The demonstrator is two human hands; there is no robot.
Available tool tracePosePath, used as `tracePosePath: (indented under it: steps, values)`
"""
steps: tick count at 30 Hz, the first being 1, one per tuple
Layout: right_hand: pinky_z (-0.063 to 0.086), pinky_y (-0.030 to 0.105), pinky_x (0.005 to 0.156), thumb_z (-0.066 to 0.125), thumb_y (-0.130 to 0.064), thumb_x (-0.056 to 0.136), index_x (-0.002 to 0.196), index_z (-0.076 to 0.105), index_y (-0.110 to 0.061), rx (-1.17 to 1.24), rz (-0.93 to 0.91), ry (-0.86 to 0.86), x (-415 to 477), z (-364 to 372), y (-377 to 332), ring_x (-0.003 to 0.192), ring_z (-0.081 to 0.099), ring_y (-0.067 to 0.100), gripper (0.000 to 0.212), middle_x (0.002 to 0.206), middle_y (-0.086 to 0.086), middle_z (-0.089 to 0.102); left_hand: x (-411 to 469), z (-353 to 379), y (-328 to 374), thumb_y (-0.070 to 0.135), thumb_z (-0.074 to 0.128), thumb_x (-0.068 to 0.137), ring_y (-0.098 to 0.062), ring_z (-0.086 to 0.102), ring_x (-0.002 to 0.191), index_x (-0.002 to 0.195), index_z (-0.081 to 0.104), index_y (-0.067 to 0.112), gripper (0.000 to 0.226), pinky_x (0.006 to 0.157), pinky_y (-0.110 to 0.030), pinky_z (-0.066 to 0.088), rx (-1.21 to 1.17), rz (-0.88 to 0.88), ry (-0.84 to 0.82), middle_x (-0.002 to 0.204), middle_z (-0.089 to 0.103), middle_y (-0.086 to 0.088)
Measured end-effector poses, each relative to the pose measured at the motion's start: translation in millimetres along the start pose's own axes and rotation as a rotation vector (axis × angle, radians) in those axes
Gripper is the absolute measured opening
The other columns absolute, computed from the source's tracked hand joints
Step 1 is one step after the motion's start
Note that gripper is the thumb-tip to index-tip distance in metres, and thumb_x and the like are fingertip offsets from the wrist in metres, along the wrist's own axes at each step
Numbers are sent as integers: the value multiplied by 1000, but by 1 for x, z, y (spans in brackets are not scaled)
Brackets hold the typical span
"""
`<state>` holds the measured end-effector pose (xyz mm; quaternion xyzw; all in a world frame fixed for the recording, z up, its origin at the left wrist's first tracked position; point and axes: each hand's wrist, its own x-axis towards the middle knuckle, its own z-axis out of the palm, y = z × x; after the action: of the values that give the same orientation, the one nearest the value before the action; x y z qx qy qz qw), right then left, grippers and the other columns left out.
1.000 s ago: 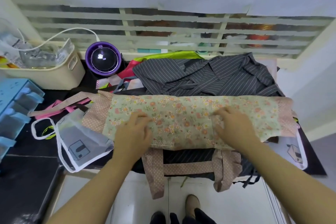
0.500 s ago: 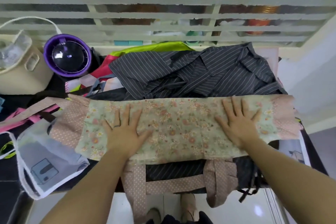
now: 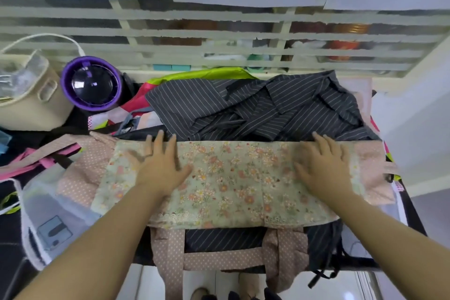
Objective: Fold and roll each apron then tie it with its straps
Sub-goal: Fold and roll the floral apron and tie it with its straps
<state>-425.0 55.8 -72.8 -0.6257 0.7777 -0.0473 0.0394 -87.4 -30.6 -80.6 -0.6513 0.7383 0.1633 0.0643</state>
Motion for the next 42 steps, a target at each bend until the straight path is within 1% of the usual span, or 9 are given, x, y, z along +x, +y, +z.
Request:
tracePosePath:
  steps: [5,8,14,19,23,29,34,38,42]
  values:
    - [30,35,108,60,-43,87,147,29,-27,70,-404,-341,43,-18,-85,135,30,20,69,146,-5,37,32,-35,19,50,63,81,-24,22,142,150,12,29,89,111,-62,-8,210,283,-152,151,26,2]
    - [27,42,108,69,-56,75,144,30,-26,-74,-364,-539,69,-14,-102,129,38,23,85,138,-2,45,45,-47,23,56,70,74,-25,38,130,143,25,27,87,111,-54,7,334,315,-213,136,42,1]
    - [50,34,87,81,-38,68,119,54,-23,-109,-313,-809,85,-20,-90,100,55,18,59,109,-4,58,43,-48,20,33,72,79,-24,57,103,121,42,14,55,94,-39,37,431,369,-328,104,59,-2]
    - [45,31,64,56,-16,87,108,55,-22,-287,-417,-440,60,-33,-84,85,58,18,22,99,-3,61,24,-56,11,9,61,83,-27,61,82,109,51,15,28,61,-32,37,480,454,68,91,63,-6]
    - [26,26,50,82,-6,54,96,63,-15,-355,-626,44,14,-21,-54,45,51,18,47,76,1,58,-4,-40,-26,-3,82,38,-25,54,47,80,56,11,52,47,-29,42,493,651,343,60,57,-6]
    - [45,30,52,81,2,50,119,46,-15,-235,-532,49,-42,8,-28,58,63,26,78,97,9,67,-48,3,-69,10,37,74,-23,58,53,107,47,16,35,68,-32,40,424,680,492,80,67,-4]
    - [36,41,77,77,11,51,138,34,-16,-284,-473,51,-56,18,-9,63,63,28,101,102,9,63,-62,13,-87,0,58,67,-27,62,57,125,46,14,60,90,-49,46,424,647,505,81,64,-6]
    - [10,47,115,53,8,81,140,-37,-32,-391,-382,-253,-69,24,0,95,64,26,114,129,8,39,-66,14,-95,-13,83,35,-31,61,58,138,47,16,113,81,-66,47,561,501,333,74,60,-8]
    - [12,45,116,38,9,88,127,-45,-37,-339,-289,-402,-73,9,-4,105,59,23,102,143,7,21,-70,0,-99,-5,60,78,-33,56,106,149,-5,28,102,107,-68,20,590,242,85,117,55,-10]
